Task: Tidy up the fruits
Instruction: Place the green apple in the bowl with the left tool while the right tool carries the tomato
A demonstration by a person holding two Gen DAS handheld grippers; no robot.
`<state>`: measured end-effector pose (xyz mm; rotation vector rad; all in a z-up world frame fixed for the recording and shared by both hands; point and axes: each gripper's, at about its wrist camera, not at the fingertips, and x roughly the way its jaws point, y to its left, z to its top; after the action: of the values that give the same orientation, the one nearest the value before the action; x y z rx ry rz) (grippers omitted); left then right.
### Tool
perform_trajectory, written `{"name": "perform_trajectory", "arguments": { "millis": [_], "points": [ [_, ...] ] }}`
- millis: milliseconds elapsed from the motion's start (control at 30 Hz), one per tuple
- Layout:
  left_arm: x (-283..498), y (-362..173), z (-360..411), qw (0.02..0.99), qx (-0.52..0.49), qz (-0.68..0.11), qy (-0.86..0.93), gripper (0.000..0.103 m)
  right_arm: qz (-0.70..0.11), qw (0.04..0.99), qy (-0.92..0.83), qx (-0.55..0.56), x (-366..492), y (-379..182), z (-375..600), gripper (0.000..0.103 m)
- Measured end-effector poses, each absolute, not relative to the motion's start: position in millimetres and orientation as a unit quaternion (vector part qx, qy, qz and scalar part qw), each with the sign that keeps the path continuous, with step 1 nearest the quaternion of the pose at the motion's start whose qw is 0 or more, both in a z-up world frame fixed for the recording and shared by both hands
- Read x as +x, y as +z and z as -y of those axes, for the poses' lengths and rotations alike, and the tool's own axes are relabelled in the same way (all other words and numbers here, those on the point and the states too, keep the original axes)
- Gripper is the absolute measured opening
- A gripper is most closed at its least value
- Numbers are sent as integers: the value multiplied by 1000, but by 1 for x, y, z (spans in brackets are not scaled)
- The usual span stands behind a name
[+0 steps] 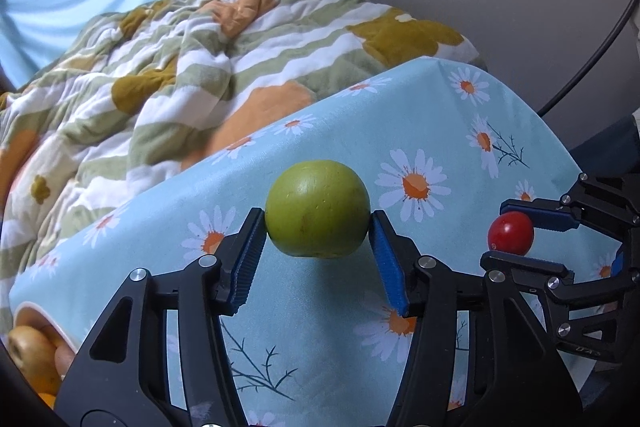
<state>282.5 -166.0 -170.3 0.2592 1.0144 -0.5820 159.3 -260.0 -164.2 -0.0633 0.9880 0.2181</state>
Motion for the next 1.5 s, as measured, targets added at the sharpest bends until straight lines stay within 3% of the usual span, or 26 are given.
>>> {"name": "perform_trajectory", "arguments": {
  "millis": [400,867,1500],
  "points": [
    [255,-124,109,853,85,-454,-242,59,-431,890,137,-60,152,-120,219,31],
    [204,-71,-25,891,36,-421,-167,59,-383,895,211,-85,130,-72,102,31],
    [178,-106,-172,889,10,-447,-102,59,-392,879,262,-74,128,-84,-22,31]
  ]
}}
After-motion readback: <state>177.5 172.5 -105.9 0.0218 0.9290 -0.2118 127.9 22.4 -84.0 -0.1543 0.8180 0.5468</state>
